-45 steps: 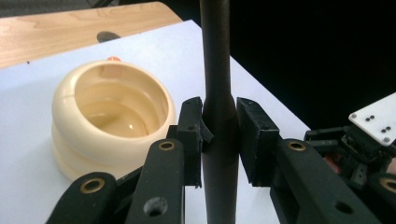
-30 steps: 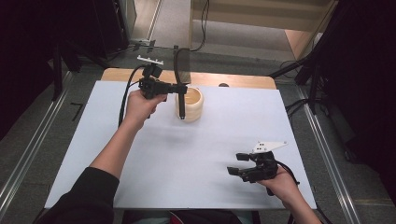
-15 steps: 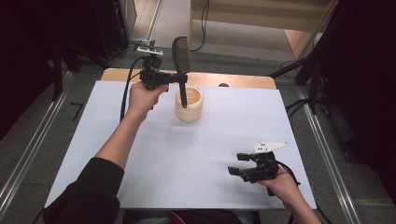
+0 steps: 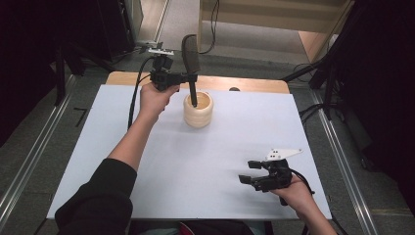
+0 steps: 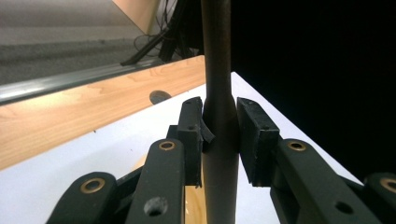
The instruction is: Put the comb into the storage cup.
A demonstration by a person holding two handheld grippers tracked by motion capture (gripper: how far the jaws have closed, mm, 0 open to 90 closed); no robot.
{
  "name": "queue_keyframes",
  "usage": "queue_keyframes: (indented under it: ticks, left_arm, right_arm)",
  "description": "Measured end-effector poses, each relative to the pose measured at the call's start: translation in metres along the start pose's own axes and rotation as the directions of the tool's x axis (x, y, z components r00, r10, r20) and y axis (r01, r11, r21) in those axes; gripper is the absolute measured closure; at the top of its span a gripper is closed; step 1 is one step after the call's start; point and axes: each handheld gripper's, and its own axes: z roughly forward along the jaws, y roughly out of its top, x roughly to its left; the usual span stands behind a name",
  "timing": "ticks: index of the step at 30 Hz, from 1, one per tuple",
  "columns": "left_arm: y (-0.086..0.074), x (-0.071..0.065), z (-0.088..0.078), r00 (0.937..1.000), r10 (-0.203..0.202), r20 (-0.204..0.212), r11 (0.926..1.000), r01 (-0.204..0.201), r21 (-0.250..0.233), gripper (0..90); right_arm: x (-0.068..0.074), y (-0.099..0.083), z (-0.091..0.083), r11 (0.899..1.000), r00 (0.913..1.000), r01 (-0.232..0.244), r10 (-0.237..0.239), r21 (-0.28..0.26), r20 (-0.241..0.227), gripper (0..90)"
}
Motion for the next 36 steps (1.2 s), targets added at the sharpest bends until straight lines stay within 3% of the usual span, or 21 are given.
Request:
queue_keyframes:
  ticks: [10, 23, 28, 36]
  left_arm:
    - [-0.006, 0.009, 0.014, 0.9995, -0.029, -0.01, 0.9996, 0.029, -0.007, 72.7]
    - [-0.014, 0.01, 0.028, 1.0, -0.006, -0.006, 0.9997, 0.007, 0.024, 72.7]
    - [-0.021, 0.014, 0.03, 0.9991, -0.036, 0.025, 0.9994, 0.035, 0.006, 72.7]
    - [-0.029, 0.016, 0.034, 0.9997, -0.021, 0.012, 0.9996, 0.021, 0.022, 72.7]
  right_arm:
    - [-0.001, 0.0, -0.001, 1.0, 1.0, 0.007, -0.007, -0.005, 0.001, 24.2]
    - [-0.001, 0.001, -0.001, 1.0, 1.0, 0.009, -0.009, -0.007, 0.002, 24.2]
    - [-0.001, 0.001, -0.002, 1.0, 0.9999, 0.011, -0.011, -0.015, 0.01, 24.3]
    - [-0.002, 0.001, -0.002, 1.0, 0.9999, 0.009, -0.009, -0.017, 0.009, 24.3]
